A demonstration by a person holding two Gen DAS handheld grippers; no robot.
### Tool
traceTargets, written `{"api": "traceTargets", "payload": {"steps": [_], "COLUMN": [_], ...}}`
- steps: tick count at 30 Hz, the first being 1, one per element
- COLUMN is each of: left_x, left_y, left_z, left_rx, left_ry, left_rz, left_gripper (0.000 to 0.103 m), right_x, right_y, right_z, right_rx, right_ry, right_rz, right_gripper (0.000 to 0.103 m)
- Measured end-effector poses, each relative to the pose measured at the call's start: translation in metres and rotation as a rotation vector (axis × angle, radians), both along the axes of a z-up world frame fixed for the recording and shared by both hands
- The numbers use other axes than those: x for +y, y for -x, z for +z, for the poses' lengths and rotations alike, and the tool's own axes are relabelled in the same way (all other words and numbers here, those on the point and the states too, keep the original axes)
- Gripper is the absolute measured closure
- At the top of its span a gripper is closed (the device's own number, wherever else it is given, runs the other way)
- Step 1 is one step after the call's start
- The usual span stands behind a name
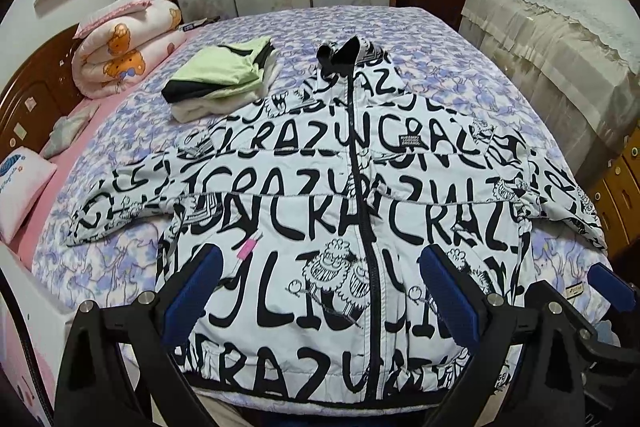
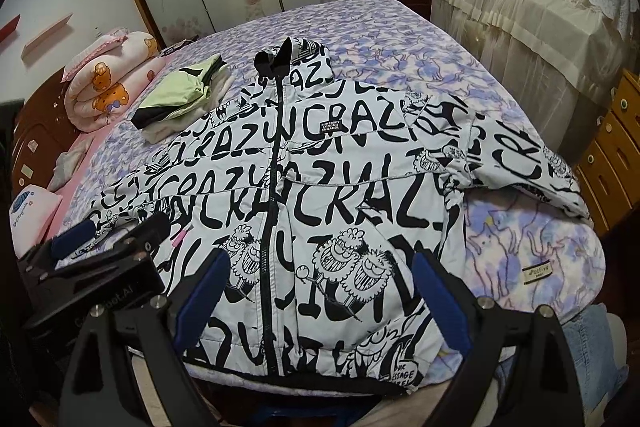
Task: Fold large clothes
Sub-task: 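Grasp the jacket sleeve with the right tool and lift it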
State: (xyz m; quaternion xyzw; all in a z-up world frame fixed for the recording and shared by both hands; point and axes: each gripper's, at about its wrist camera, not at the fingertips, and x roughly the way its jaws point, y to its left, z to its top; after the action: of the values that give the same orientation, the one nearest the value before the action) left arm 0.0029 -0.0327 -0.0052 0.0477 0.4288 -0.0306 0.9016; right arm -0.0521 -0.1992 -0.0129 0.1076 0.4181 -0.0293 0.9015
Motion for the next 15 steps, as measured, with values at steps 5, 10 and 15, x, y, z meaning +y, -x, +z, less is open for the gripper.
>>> {"api": "traceTargets", "payload": {"steps": [5,10,15], "left_x": [-0.010,-0.024,-0.044], "left_y": [-0.004,-0.016,-0.027], "left_z": [0.011,0.026,0.050], "left_rx": [-0.057,-0.088,-0.114], "left_ry": [-0.031,-0.051,-0.033], "left_rz": [-0.045,-0.149,-0.304], "left_gripper": [0.005,0.005,0.005], "right_x": [-0.003,-0.008,-0.019], "right_y": [-0.005,-0.012,-0.011], "right_z": [0.009,0.020,0.036], "right_rx": [-0.017,-0.046,-0.104], "right_ry": [0.078,0.125,0.113], "right_rz": [-0.004,0.039,0.074], "right_gripper": [0.010,0.011,0.011]}}
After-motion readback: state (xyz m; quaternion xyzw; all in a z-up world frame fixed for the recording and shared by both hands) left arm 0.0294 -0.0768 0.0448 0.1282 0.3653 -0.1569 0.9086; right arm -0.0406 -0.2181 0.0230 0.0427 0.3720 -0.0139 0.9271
